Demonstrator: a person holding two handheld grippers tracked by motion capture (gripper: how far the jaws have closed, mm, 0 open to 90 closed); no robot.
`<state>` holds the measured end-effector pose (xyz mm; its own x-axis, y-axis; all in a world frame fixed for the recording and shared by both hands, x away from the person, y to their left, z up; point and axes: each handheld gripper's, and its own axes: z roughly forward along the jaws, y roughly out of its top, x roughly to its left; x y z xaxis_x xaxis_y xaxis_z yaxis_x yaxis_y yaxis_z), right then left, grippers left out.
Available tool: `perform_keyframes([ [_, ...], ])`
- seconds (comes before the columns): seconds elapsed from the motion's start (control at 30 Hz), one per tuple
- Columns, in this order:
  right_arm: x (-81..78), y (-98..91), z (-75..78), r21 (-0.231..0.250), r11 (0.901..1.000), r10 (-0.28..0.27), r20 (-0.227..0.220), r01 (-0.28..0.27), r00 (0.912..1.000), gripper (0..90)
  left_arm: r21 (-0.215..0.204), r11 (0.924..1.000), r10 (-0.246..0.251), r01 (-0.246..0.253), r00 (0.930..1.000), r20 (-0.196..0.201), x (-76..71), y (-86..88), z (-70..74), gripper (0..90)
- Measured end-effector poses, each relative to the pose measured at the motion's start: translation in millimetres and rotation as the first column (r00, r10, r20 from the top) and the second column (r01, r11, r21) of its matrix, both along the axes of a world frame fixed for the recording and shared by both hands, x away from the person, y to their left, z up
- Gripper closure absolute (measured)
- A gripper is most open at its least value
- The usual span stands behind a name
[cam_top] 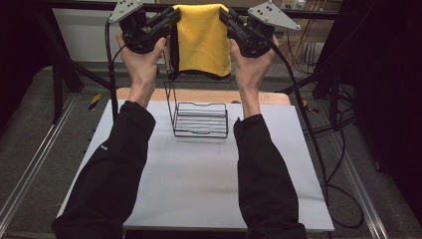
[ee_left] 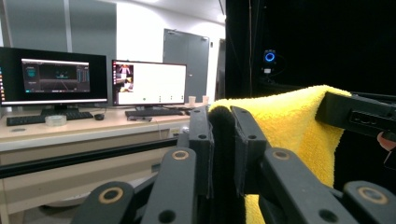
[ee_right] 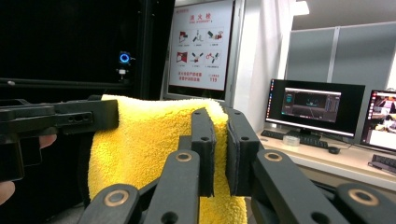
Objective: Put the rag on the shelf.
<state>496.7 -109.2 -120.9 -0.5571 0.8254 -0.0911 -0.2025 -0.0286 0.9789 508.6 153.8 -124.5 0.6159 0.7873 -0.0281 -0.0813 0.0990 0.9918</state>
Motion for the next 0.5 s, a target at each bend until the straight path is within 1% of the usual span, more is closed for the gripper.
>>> perform_keyframes([
  [0.03, 2.5, 0.5, -1.4, 0.000, 1.0000, -0.001, -0.003, 0.001, 1.0000, 83.9, 0.006, 1.0000, 0.002, -0.002, 1.0000, -0.005, 2.6, 0.3, -1.3, 79.9],
  [0.1, 7.1, 1.3, -3.8, -0.001, 1.0000, -0.002, -0.012, 0.002, 0.9999, 83.9, 0.003, 1.0000, -0.004, 0.004, 0.9998, -0.018, 6.0, 1.8, -4.7, 79.9],
  [0.17, 9.6, 2.0, -6.1, -0.009, 1.0000, -0.001, -0.015, 0.001, 0.9999, 83.8, 0.006, 1.0000, -0.003, 0.003, 0.9999, -0.016, 6.7, 2.7, -8.5, 79.9],
  [0.27, 11.4, 2.8, -10.2, -0.024, 0.9997, 0.001, -0.020, -0.002, 0.9998, 83.9, 0.015, 0.9999, -0.001, 0.002, 0.9997, -0.024, 7.9, 4.0, -15.3, 79.9],
  [0.33, 13.9, 3.6, -13.7, -0.030, 0.9996, 0.001, -0.033, -0.002, 0.9995, 83.8, 0.021, 0.9998, 0.003, -0.002, 0.9995, -0.032, 9.2, 4.9, -19.3, 79.9],
  [0.37, 15.4, 3.8, -15.7, -0.028, 0.9996, 0.005, -0.042, -0.006, 0.9991, 83.9, 0.024, 0.9997, 0.004, -0.004, 0.9993, -0.036, 9.4, 5.6, -21.4, 79.9],
  [0.5, 16.1, 4.9, -25.6, -0.029, 0.9994, 0.020, -0.058, -0.021, 0.9981, 83.8, 0.035, 0.9994, 0.001, 0.000, 0.9991, -0.043, 6.8, 9.2, -31.6, 79.9],
])
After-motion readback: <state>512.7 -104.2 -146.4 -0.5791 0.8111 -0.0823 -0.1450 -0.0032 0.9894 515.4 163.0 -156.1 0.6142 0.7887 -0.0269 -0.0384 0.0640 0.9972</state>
